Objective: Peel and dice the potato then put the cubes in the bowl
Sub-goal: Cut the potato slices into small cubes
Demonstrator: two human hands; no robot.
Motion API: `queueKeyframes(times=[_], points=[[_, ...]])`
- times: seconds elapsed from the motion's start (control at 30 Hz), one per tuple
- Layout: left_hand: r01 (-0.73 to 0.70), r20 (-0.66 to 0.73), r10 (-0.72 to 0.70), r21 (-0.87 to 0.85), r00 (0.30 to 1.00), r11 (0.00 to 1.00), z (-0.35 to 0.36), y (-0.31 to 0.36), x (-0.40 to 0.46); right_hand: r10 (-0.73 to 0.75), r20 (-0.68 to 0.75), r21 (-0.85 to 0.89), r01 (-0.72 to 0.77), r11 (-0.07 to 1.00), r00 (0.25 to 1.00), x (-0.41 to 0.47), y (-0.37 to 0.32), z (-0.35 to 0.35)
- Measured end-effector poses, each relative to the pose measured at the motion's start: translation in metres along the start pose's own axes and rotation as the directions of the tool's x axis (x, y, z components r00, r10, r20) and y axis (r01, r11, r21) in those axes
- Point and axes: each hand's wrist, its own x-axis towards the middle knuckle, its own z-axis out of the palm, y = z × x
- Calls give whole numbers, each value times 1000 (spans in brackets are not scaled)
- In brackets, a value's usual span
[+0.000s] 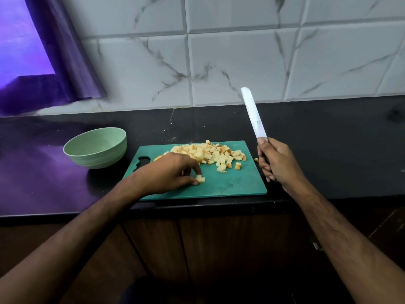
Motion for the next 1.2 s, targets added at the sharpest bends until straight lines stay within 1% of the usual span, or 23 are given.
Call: queueKeyframes(times=[0.17,0.2,0.23,0.27,0.3,0.33,0.37,0.43,0.47,0.53,0.63,0.73,0.87,0.93,1.03,1.1,1.13,1.2], points=[[129,-163,-130,-13,978,992,15,15,27,4,1,-22,-4,1000,1000,1,-1,1],[151,-185,-160,-63,970,987,16,18,31,4,0,-23,-4,1000,1000,0,-1,1],[157,-207,-186,-148,961,976,15,20,33,4,0,-23,-4,1000,1000,0,0,1],[150,-236,-208,-241,949,959,11,21,34,6,0,-21,-6,1000,1000,0,0,1],[133,-283,-215,-283,935,950,7,20,31,6,1,-19,-6,1000,1000,0,0,1],[120,-336,-200,-243,920,963,1,17,28,6,1,-19,-6,1000,1000,0,0,1],[125,-372,-161,-121,914,985,-5,10,25,7,0,-19,-7,1000,1000,1,1,0],[172,-355,-124,105,927,979,-13,-4,16,6,5,-18,-5,1000,1000,2,2,1],[191,-312,-133,164,941,968,-15,-10,13,7,6,-17,-7,1000,1000,2,1,1],[178,-263,-123,197,957,964,-11,-15,11,8,8,-11,-8,1000,1000,2,1,1],[163,-308,-80,255,948,953,2,-13,18,6,5,-13,-6,1000,1000,1,0,0],[205,-329,-122,231,936,951,4,-13,24,7,4,-19,-7,1000,1000,1,1,0],[210,-338,-127,221,933,952,4,-12,28,13,6,-27,-13,1000,1000,1,1,1],[204,-369,-127,178,921,963,1,-15,29,12,6,-28,-12,1000,1000,2,1,1],[181,-451,-127,78,883,980,-12,-26,19,10,7,-28,-10,1000,1000,2,1,1],[196,-491,-141,61,859,979,-18,-33,5,10,17,-29,-10,1000,1000,2,1,1],[206,-493,-148,67,858,976,-20,-37,-2,10,22,-32,-9,999,1000,2,1,1],[196,-453,-130,102,882,975,-20,-43,-15,8,33,-48,-6,999,999,2,0,2]])
